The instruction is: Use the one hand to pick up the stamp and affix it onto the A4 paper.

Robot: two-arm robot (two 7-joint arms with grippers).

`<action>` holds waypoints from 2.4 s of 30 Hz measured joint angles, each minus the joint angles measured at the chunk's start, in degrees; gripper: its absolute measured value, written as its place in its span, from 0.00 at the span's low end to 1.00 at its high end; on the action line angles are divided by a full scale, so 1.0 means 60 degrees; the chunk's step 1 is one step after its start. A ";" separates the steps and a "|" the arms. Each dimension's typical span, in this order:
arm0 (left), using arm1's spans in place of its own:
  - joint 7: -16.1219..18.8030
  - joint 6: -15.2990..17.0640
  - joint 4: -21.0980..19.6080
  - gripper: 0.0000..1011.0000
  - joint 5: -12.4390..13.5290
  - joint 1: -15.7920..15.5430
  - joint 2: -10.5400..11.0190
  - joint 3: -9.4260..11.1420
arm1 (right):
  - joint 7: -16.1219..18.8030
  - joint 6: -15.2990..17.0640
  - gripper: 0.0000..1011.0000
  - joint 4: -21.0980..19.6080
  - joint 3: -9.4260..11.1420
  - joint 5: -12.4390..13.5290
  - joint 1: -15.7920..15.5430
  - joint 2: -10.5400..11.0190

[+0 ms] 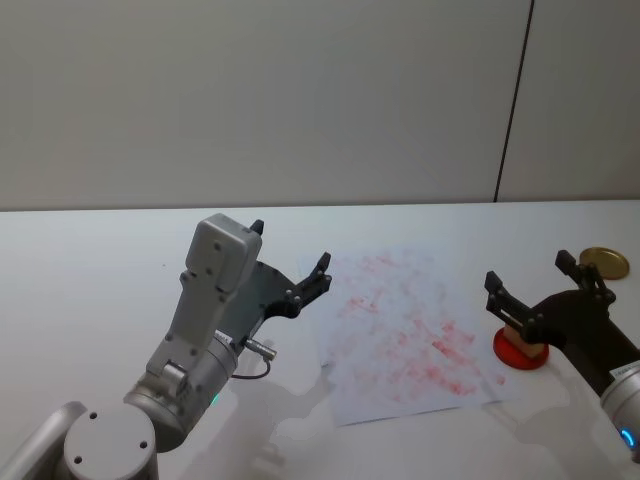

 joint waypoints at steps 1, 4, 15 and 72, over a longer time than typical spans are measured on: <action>0.0000 0.0000 0.0000 0.98 0.0000 0.0000 -0.0001 0.0000 | -0.0001 0.0000 0.99 -0.0002 0.0000 0.0000 -0.0001 -0.0001; 0.0000 0.0000 0.0000 0.98 0.0000 0.0000 -0.0001 0.0000 | -0.0001 -0.0001 0.99 -0.0004 0.0000 0.0000 -0.0002 0.0000; 0.0000 0.0000 0.0000 0.98 0.0000 0.0000 -0.0001 0.0000 | -0.0001 -0.0001 0.99 -0.0009 0.0002 0.0000 -0.0003 -0.0001; 0.0000 0.0000 0.0000 0.98 0.0000 0.0000 -0.0001 0.0000 | 0.3056 0.1191 0.99 0.3052 0.0444 -0.0108 0.1510 0.0519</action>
